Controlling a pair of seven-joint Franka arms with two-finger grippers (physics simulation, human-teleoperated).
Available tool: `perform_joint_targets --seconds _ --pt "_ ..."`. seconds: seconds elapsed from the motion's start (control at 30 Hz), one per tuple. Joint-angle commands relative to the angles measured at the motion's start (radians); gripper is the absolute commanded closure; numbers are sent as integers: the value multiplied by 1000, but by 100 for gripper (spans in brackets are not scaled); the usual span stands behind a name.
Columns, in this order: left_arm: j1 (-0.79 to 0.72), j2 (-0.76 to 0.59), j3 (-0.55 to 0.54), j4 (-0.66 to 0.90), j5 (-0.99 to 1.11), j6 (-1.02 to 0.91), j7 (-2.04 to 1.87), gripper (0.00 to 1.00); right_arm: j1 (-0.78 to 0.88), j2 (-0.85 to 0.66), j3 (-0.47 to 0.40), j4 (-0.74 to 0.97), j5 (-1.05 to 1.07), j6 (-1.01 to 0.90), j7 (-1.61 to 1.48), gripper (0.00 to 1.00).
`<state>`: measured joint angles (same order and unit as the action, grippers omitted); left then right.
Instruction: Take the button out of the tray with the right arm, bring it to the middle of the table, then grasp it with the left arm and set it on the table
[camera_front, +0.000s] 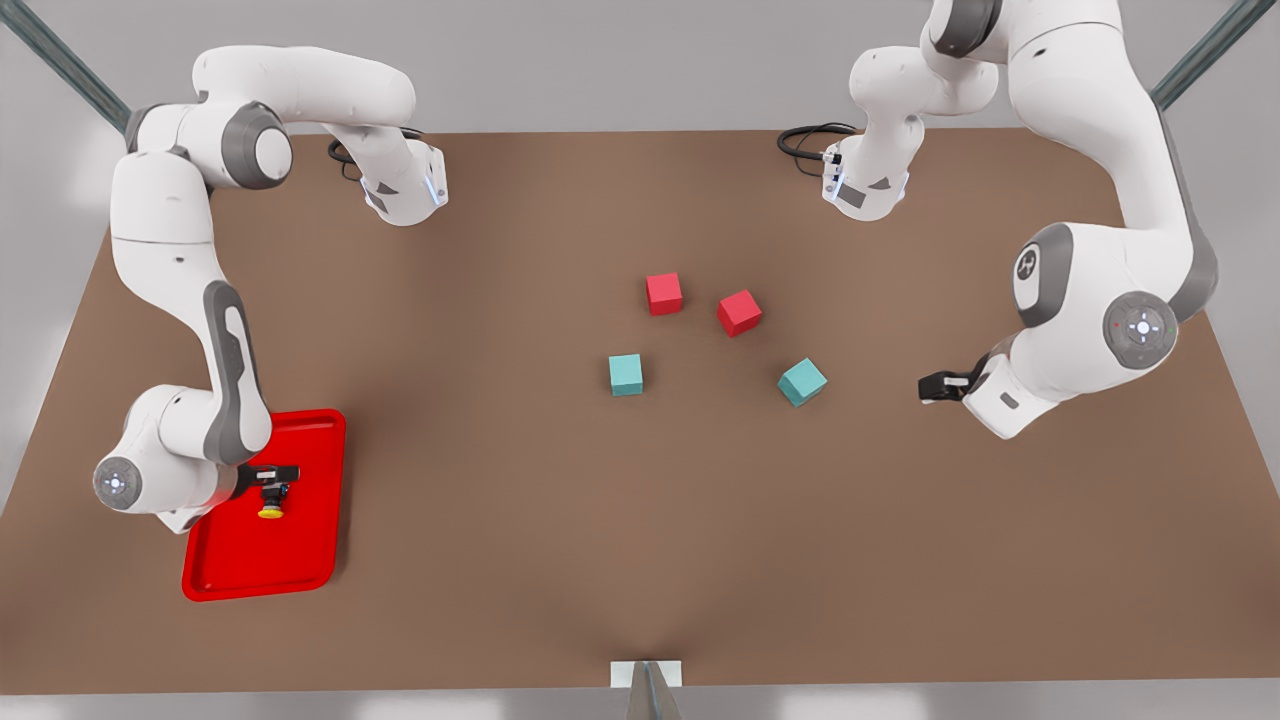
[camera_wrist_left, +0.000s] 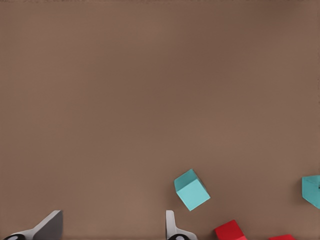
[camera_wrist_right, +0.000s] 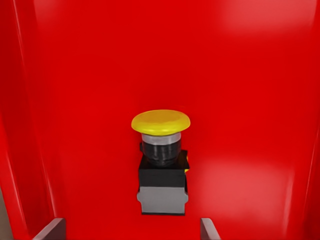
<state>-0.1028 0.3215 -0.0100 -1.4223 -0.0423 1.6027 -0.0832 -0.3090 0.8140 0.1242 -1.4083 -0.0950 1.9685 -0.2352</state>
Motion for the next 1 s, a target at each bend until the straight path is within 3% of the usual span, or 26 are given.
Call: perform_joint_targets --seconds 0.0,0.33,0.37,0.4,0.43,0.6,0.7,0.87,0.93,0.97 --pt "-8 4 -1 5 2 5 -27 0 -4 8 0 0 -15 41 -196 0" --pt "-15 50 1 22 9 48 -27 0 -13 53 0 14 -25 69 -217 0" --pt "-15 50 1 22 9 46 -27 0 -13 53 0 14 -25 67 -217 8" --pt "-15 50 1 22 9 46 -27 0 -15 53 0 14 -25 67 -213 22" --pt "-15 50 1 22 9 46 -27 0 -15 53 0 14 -25 67 -213 27" --pt "-14 56 1 22 9 48 -27 0 -12 53 0 15 -23 69 -210 27" --pt "-15 57 1 22 9 48 -27 0 -9 53 0 29 -23 69 -207 38" --pt "-15 62 1 22 9 48 -26 0 -9 59 0 28 -23 69 -205 39" --pt "-15 62 1 22 9 48 -26 0 -9 59 0 28 -23 69 -205 49" --pt "-15 62 1 22 9 48 -26 0 -9 59 0 28 -23 69 -205 49"
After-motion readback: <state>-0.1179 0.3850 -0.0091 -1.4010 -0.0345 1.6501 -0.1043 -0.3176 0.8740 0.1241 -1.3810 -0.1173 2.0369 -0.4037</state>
